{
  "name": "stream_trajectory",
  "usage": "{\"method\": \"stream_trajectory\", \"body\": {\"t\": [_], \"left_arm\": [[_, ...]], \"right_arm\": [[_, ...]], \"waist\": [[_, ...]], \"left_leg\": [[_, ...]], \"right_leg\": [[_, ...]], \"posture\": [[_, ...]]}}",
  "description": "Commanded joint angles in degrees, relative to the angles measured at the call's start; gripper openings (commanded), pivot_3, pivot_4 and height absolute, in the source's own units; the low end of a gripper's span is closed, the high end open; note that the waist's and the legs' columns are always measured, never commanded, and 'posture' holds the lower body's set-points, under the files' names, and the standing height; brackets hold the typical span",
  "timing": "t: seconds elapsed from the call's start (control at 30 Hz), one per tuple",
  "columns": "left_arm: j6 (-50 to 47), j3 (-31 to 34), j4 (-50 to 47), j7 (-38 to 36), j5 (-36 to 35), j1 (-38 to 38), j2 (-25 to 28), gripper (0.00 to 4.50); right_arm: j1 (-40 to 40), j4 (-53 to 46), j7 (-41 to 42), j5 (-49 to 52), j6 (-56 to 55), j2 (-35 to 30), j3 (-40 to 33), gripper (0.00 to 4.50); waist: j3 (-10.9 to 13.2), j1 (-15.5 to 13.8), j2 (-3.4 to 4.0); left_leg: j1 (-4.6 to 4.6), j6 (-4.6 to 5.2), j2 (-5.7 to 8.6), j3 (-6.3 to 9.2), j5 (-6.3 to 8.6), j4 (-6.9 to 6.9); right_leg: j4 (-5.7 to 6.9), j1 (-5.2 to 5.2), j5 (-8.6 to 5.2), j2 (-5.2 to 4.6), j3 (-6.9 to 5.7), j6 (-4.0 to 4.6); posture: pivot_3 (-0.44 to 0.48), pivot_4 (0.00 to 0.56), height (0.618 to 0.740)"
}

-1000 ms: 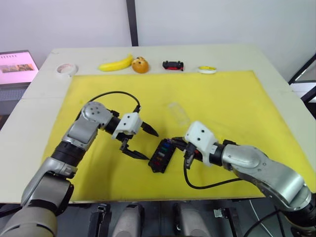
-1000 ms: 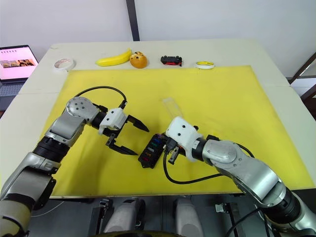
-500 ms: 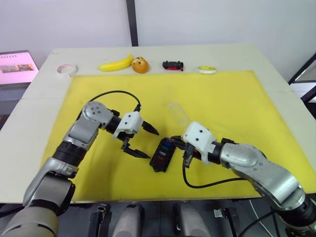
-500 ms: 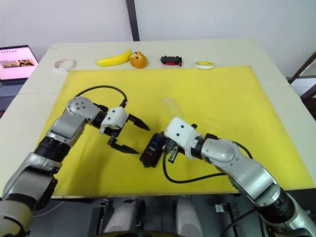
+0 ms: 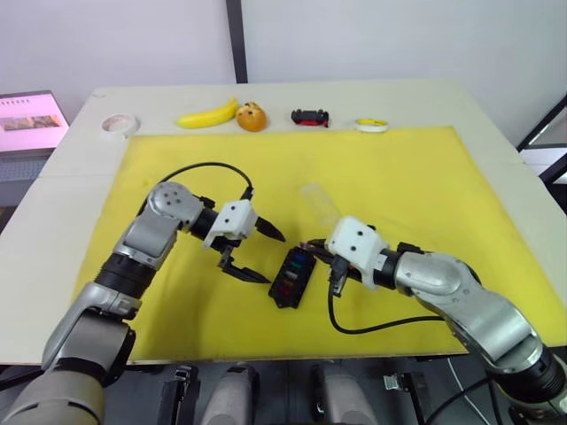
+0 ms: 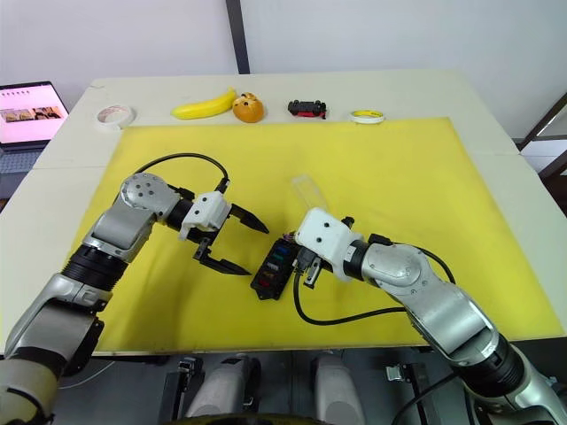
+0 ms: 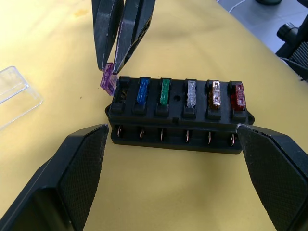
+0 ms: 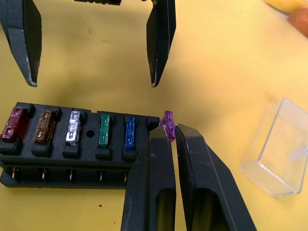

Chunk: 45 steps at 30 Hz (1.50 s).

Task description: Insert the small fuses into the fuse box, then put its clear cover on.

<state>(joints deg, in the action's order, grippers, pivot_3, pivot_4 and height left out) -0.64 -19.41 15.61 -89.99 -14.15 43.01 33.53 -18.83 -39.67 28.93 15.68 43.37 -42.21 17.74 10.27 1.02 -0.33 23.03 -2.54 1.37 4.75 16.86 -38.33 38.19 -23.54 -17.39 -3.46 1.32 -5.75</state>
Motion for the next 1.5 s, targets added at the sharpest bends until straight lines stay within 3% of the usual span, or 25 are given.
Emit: {"method": "stream_trajectory", "body": {"t": [0.03,1.5], "left_arm": [[0.41,1.31,-1.33,0.21,0.07,0.25,-0.13,4.47],[0.54,1.45,-1.29,0.99,1.01,0.62,-1.18,4.47]], "right_arm": [[0.18,-0.35,0.95,-1.88,-1.74,0.46,0.03,0.00],[2.04,-0.23,5.03,-6.41,-2.82,2.83,-1.01,0.00]], "waist": [[0.00,-0.03,0.00],[-0.03,0.05,0.00]], "left_leg": [[0.00,0.00,0.00,0.00,0.00,0.00],[-0.12,-0.10,0.03,-0.01,-0.05,-0.06]], "right_leg": [[0.00,0.00,0.00,0.00,0.00,0.00],[0.11,0.09,0.00,0.00,0.01,0.00]], "posture": [[0.000,0.150,0.740],[0.000,0.150,0.740]]}}
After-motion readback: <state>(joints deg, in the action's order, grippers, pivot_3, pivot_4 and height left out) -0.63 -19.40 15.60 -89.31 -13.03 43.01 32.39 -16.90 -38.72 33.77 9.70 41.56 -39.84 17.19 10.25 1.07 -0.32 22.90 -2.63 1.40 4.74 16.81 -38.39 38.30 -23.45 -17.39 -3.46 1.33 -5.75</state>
